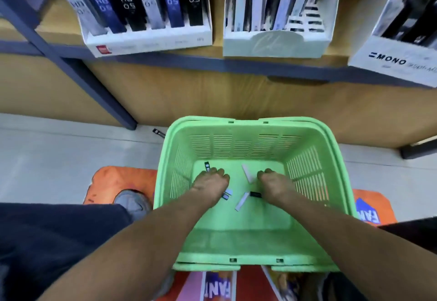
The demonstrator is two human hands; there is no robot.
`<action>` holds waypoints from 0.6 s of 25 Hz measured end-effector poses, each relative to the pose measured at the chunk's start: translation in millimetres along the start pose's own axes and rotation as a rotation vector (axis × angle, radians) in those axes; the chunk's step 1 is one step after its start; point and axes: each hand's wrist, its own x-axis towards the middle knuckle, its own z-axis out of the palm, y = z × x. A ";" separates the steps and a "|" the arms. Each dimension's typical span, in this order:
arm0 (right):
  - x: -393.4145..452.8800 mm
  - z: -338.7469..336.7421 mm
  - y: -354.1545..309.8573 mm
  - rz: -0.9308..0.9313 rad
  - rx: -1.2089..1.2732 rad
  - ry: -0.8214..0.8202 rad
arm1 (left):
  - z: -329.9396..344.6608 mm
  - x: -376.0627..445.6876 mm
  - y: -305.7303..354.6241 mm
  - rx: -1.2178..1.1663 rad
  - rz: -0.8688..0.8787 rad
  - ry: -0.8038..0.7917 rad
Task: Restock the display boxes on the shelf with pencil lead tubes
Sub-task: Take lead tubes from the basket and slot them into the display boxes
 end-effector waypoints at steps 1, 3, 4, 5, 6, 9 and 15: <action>2.6 7.5 3.1 0.018 -0.015 -0.002 | 9.4 6.9 0.4 0.021 0.010 -0.012; 4.9 20.8 7.1 0.046 -0.035 -0.011 | 23.9 18.3 3.8 0.076 0.050 -0.028; 6.3 27.2 8.2 0.048 -0.049 -0.008 | 28.7 23.3 6.7 0.099 0.071 -0.028; 7.8 33.2 8.3 0.035 -0.070 0.005 | 33.0 27.5 9.5 0.115 0.086 -0.019; 8.7 37.7 7.2 0.012 -0.091 0.015 | 36.9 30.4 11.9 0.129 0.092 -0.004; 14.4 48.0 3.5 -0.048 -0.127 -0.003 | 46.6 37.1 14.1 0.120 0.086 0.003; 12.0 52.6 -2.8 -0.054 -0.031 -0.065 | 60.0 32.5 21.0 0.012 0.025 -0.047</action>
